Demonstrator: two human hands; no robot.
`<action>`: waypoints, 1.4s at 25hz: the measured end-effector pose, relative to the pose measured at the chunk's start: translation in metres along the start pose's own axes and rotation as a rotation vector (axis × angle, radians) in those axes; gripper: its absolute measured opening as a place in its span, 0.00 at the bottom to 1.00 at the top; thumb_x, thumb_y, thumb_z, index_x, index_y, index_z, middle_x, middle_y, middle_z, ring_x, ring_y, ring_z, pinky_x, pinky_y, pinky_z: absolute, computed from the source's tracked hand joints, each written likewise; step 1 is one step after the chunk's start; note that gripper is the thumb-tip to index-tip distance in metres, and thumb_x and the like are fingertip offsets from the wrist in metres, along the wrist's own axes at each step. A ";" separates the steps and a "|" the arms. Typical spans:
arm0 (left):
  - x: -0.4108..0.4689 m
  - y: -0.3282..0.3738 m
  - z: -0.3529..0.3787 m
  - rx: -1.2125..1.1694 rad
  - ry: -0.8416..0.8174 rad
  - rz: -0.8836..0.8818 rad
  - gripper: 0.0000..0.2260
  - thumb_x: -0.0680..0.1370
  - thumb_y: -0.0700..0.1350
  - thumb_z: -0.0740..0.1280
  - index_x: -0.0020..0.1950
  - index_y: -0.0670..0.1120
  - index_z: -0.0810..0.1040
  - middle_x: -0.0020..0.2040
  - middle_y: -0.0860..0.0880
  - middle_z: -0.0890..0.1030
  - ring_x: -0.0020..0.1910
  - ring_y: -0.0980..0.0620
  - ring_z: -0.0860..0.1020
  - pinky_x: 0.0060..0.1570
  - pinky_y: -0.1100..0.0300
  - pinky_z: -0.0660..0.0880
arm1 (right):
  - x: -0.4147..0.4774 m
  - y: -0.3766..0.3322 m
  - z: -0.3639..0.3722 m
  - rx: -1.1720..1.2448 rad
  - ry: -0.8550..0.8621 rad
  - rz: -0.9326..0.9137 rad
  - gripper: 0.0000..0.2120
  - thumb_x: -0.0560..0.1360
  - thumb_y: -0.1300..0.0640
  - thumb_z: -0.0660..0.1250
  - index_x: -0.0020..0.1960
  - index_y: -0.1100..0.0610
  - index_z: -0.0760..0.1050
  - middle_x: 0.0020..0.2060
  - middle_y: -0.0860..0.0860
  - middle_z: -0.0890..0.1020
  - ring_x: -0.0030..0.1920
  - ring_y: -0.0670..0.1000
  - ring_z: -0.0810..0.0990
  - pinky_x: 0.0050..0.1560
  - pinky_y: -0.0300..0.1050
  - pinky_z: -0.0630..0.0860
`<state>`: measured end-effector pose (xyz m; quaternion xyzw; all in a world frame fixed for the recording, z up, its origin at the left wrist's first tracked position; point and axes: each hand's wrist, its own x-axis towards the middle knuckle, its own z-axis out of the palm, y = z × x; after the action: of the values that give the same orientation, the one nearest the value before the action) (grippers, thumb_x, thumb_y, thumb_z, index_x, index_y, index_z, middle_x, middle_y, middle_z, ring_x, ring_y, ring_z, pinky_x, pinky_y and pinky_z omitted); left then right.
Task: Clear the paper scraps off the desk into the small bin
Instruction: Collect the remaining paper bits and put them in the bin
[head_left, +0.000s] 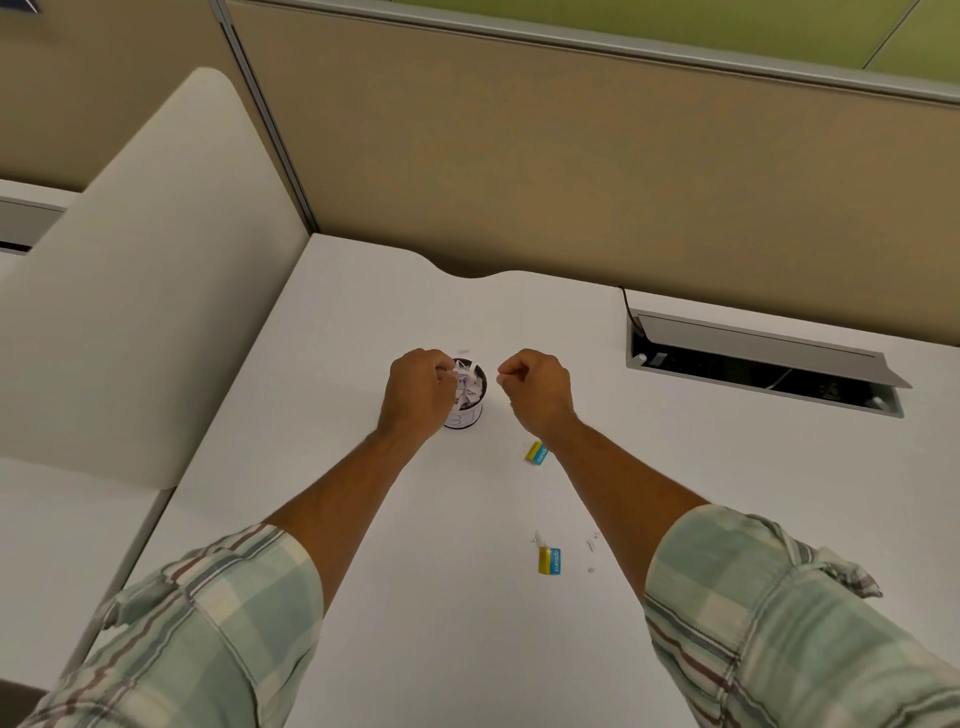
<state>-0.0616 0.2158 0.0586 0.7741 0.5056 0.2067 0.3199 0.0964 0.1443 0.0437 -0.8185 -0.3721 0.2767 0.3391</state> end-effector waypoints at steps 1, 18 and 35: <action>-0.005 0.004 0.004 -0.023 0.021 0.022 0.05 0.76 0.37 0.67 0.45 0.40 0.84 0.45 0.47 0.85 0.44 0.53 0.80 0.46 0.66 0.75 | -0.003 0.006 -0.006 0.029 0.001 0.013 0.06 0.76 0.63 0.68 0.45 0.55 0.82 0.37 0.42 0.81 0.42 0.48 0.83 0.41 0.41 0.82; -0.101 0.020 0.133 0.187 -0.424 -0.163 0.11 0.77 0.46 0.72 0.57 0.44 0.81 0.57 0.46 0.82 0.56 0.48 0.80 0.53 0.60 0.76 | -0.080 0.214 -0.138 -0.304 0.029 0.347 0.10 0.79 0.60 0.66 0.60 0.55 0.78 0.58 0.55 0.80 0.56 0.55 0.79 0.57 0.46 0.77; -0.152 0.035 0.167 0.106 -0.502 -0.428 0.06 0.78 0.43 0.69 0.46 0.46 0.86 0.48 0.49 0.86 0.44 0.54 0.81 0.36 0.67 0.74 | -0.140 0.207 -0.049 -0.441 -0.342 0.066 0.13 0.80 0.62 0.62 0.65 0.57 0.73 0.58 0.57 0.74 0.55 0.54 0.78 0.56 0.42 0.76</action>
<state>0.0078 0.0191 -0.0350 0.6928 0.5721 -0.0887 0.4301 0.1383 -0.0864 -0.0553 -0.8257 -0.4483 0.3339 0.0760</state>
